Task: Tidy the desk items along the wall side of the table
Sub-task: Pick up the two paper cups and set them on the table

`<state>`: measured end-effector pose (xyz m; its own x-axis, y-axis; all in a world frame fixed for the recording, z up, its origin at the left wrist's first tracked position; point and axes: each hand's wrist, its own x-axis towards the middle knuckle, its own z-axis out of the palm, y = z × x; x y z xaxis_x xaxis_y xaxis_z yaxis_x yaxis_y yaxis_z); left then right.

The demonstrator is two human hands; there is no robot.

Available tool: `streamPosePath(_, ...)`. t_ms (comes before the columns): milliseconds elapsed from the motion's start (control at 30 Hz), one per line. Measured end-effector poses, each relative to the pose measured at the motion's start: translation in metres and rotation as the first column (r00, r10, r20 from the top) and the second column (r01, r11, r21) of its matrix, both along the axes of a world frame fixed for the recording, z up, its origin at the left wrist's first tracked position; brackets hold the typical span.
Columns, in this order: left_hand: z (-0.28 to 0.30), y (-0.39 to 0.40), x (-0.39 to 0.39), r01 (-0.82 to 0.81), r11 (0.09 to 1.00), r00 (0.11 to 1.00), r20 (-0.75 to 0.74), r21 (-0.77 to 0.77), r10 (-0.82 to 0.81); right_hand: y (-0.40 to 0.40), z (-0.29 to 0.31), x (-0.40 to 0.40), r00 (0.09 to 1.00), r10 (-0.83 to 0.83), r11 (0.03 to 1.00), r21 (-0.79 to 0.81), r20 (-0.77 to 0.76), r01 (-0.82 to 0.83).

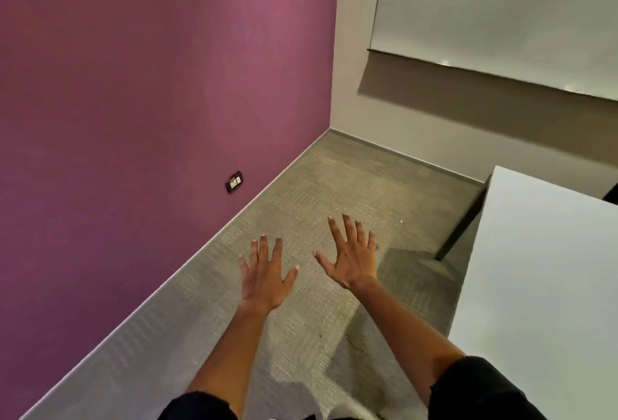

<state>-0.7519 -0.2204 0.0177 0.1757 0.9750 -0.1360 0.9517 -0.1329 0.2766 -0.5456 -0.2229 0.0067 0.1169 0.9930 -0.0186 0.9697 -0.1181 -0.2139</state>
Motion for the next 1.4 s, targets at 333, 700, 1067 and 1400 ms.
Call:
streamPosePath(333, 0.004, 0.216, 0.099, 0.283, 0.959, 0.959, 0.004, 0.019, -0.283, 0.149, -0.01, 0.101, 0.95, -0.312, 0.95, 0.017, -0.009, 0.312)
streamPosePath(700, 0.01, 0.444, 0.327, 0.462, 0.885, 0.887, -0.028, 0.062, -0.462, 0.33, -0.001, 0.313, 0.865, -0.501, 0.865, -0.001, -0.022, 0.501)
streamPosePath(1067, 0.0, 0.584, 0.569, 0.734, 0.677, 0.679, -0.033, 0.047, -0.734, 0.424, -0.005, 0.499, 0.68, -0.732, 0.679, 0.025, -0.039, 0.733)
streamPosePath(1400, 0.007, 0.704, 0.796, 0.926, 0.375, 0.377, -0.035, 0.037, -0.926, 0.509, 0.001, 0.663, 0.361, -0.932, 0.361, 0.026, -0.022, 0.932)
